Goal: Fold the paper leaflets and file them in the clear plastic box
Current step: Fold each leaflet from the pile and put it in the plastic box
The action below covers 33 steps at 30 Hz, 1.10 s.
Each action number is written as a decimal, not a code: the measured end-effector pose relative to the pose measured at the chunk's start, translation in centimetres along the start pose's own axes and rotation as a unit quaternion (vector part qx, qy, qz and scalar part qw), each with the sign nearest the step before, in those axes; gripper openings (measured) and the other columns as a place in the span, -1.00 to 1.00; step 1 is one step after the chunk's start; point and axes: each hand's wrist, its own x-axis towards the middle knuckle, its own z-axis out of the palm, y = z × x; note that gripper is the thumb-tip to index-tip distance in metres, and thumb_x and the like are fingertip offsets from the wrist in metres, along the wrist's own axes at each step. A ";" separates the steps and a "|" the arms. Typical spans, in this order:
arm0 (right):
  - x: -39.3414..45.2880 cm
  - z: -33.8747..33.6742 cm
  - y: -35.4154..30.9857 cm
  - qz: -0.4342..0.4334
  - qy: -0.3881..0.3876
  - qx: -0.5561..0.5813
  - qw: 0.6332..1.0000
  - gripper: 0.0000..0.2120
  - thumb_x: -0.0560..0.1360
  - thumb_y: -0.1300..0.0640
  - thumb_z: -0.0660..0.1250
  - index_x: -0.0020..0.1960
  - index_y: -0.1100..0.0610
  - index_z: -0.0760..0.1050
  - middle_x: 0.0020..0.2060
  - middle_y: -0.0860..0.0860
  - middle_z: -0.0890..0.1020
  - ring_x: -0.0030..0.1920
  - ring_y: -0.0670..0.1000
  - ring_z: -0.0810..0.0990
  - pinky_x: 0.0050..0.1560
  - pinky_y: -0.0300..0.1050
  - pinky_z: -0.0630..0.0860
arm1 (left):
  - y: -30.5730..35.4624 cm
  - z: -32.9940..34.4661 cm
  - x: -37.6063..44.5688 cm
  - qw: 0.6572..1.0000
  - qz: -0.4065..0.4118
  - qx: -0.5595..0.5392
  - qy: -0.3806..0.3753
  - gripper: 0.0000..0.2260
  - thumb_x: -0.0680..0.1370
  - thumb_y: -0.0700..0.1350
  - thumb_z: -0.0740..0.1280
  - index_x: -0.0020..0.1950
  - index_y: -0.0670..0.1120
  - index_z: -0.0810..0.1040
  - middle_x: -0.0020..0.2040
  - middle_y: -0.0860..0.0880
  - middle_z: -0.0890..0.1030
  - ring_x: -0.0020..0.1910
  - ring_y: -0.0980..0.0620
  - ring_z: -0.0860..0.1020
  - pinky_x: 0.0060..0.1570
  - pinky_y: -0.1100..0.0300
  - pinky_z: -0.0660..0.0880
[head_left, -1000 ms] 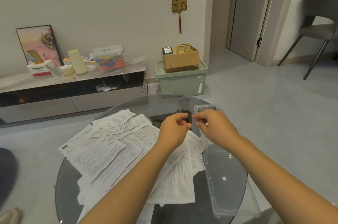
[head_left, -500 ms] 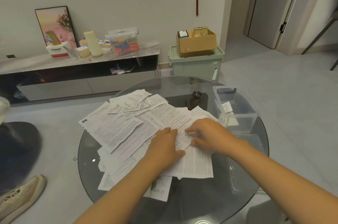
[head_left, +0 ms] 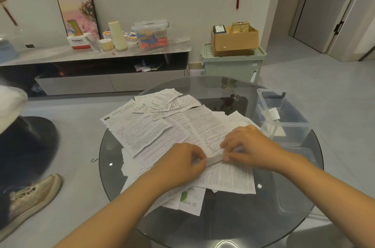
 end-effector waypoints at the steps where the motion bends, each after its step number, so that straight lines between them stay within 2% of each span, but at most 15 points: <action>1: -0.2 -0.3 -0.2 -0.004 0.004 0.024 1.000 -0.84 0.45 -0.09 0.37 -0.09 -0.04 0.66 -0.02 -0.17 0.65 0.09 -0.16 0.50 0.25 -0.11 0.32 | 0.0 -0.3 -0.3 1.000 0.007 0.007 -0.005 -0.91 0.49 0.00 0.31 -0.08 0.09 0.60 -0.08 0.13 0.62 -0.08 0.12 0.56 0.03 0.06 0.53; 3: -0.8 -0.9 -0.7 0.008 -0.007 0.074 0.997 -0.85 0.47 -0.06 0.35 -0.12 -0.02 0.63 -0.12 -0.13 0.66 -0.03 -0.15 0.55 0.09 -0.09 0.47 | 0.1 -0.9 -0.9 0.999 0.011 0.029 -0.027 -0.88 0.48 0.02 0.34 -0.04 0.04 0.59 -0.07 0.10 0.59 -0.09 0.12 0.54 -0.01 0.10 0.52; 7: -1.7 -1.8 -1.7 0.028 -0.027 0.118 0.992 -0.85 0.47 -0.08 0.33 -0.24 -0.08 0.51 -0.26 -0.15 0.59 -0.18 -0.16 0.52 -0.08 -0.15 0.46 | -0.2 -2.0 -1.6 0.997 -0.006 -0.039 -0.062 -0.87 0.49 0.01 0.35 -0.17 -0.02 0.54 -0.22 0.08 0.56 -0.25 0.13 0.50 -0.20 0.21 0.42; 9: -1.9 -2.2 -1.9 0.054 0.000 0.138 0.989 -0.82 0.44 -0.12 0.36 -0.19 -0.01 0.54 -0.20 -0.13 0.61 -0.12 -0.15 0.54 -0.04 -0.17 0.46 | -0.5 -2.5 -1.6 0.993 -0.042 -0.092 -0.057 -0.88 0.51 0.00 0.33 -0.16 -0.03 0.55 -0.20 0.10 0.58 -0.24 0.14 0.53 -0.17 0.23 0.43; 11: -1.9 -2.5 -1.7 0.097 0.024 0.190 0.977 -0.73 0.37 -0.18 0.39 -0.12 0.00 0.56 -0.11 -0.15 0.62 -0.05 -0.16 0.55 0.03 -0.17 0.48 | -0.7 -2.7 -1.4 0.982 -0.077 -0.163 -0.055 -0.90 0.51 0.00 0.32 -0.11 0.00 0.57 -0.10 0.09 0.64 -0.13 0.11 0.60 -0.07 0.20 0.51; 14: -1.7 -2.2 -1.3 0.153 0.005 0.310 0.938 -0.49 0.19 -0.33 0.46 0.03 -0.09 0.52 -0.01 -0.18 0.61 0.05 -0.12 0.58 0.15 -0.08 0.50 | -1.0 -2.6 -0.7 0.963 -0.125 -0.234 -0.039 -0.89 0.55 -0.04 0.29 -0.07 -0.07 0.54 -0.04 -0.05 0.65 -0.13 0.02 0.61 -0.23 0.20 0.49; 16: -1.4 -1.6 -0.9 0.179 -0.007 0.338 0.924 -0.36 0.14 -0.30 0.50 0.15 -0.15 0.43 0.07 -0.19 0.59 0.12 -0.09 0.56 0.20 0.01 0.49 | -1.0 -2.3 -0.2 0.964 -0.141 -0.225 0.004 -0.91 0.55 -0.04 0.29 -0.11 -0.02 0.52 -0.09 -0.02 0.63 -0.16 0.03 0.59 -0.27 0.21 0.45; 19: -0.8 -0.4 -1.0 0.217 0.001 0.258 0.941 -0.34 0.32 -0.06 0.48 0.31 -0.10 0.23 0.09 -0.11 0.53 0.10 -0.05 0.53 0.14 -0.04 0.50 | -1.2 -1.3 0.5 0.984 -0.113 -0.084 0.107 -0.86 0.54 0.00 0.30 -0.21 0.04 0.45 -0.21 0.09 0.54 -0.28 0.13 0.49 -0.32 0.27 0.34; 21: -0.3 0.4 -1.2 0.220 0.034 0.203 0.953 -0.31 0.41 0.08 0.45 0.39 -0.08 0.12 -0.04 -0.09 0.50 -0.04 -0.06 0.54 -0.05 -0.16 0.49 | -1.4 -0.4 1.0 0.983 -0.083 -0.012 0.163 -0.85 0.55 0.01 0.29 -0.19 0.04 0.43 -0.21 0.10 0.52 -0.29 0.13 0.45 -0.36 0.27 0.28; 23: 0.0 1.2 -1.5 0.212 0.064 0.190 0.956 -0.27 0.44 0.15 0.42 0.43 -0.09 0.05 -0.09 -0.10 0.49 -0.15 -0.11 0.52 -0.23 -0.25 0.42 | -1.4 0.0 1.3 0.979 -0.066 0.044 0.188 -0.92 0.56 0.01 0.27 -0.06 0.03 0.47 -0.08 0.07 0.57 -0.15 0.09 0.48 -0.27 0.25 0.34; 24: 0.1 1.5 -1.6 0.205 0.075 0.188 0.958 -0.24 0.45 0.17 0.41 0.45 -0.10 0.02 -0.02 -0.07 0.51 -0.14 -0.11 0.51 -0.23 -0.26 0.41 | -1.5 0.2 1.4 0.976 -0.056 0.078 0.196 -0.87 0.57 0.01 0.27 0.07 0.02 0.48 0.03 0.05 0.55 -0.04 0.08 0.48 -0.15 0.24 0.39; 25: 0.1 1.8 -1.7 0.197 0.085 0.184 0.959 -0.23 0.46 0.17 0.40 0.46 -0.12 -0.01 0.10 -0.04 0.50 -0.07 -0.08 0.51 -0.17 -0.25 0.42 | -1.6 0.5 1.5 0.972 -0.043 0.112 0.201 -0.76 0.56 0.01 0.28 0.21 0.01 0.44 0.15 0.04 0.50 0.09 0.07 0.44 0.02 0.22 0.39; 27: 0.0 2.2 -1.9 0.188 0.096 0.156 0.965 -0.22 0.47 0.13 0.38 0.47 -0.16 -0.05 0.28 0.00 0.37 0.10 -0.01 0.48 0.01 -0.15 0.41 | -1.6 1.0 1.4 0.967 -0.020 0.152 0.201 -0.57 0.54 0.04 0.30 0.38 0.03 0.31 0.29 0.05 0.35 0.27 0.06 0.29 0.27 0.18 0.20; 30: -0.4 2.2 -2.2 0.182 0.089 0.029 0.979 -0.30 0.48 -0.01 0.35 0.45 -0.18 0.00 0.32 0.00 0.23 0.24 0.01 0.35 0.17 -0.08 0.36 | -0.9 1.5 0.9 0.974 0.035 0.163 0.155 -0.63 0.49 0.14 0.33 0.26 0.12 0.42 0.27 0.11 0.27 0.33 0.08 0.17 0.37 0.11 -0.07; 33: -0.8 1.9 -2.0 0.085 0.082 -0.111 0.987 -0.53 0.47 -0.20 0.27 0.34 -0.19 0.30 0.40 -0.09 0.15 0.40 0.02 0.11 0.37 -0.06 0.00 | -0.8 2.0 0.3 0.972 0.054 0.220 0.065 -0.61 0.44 0.30 0.27 0.20 0.18 0.50 0.27 0.18 0.33 0.38 0.14 0.14 0.40 -0.09 -0.35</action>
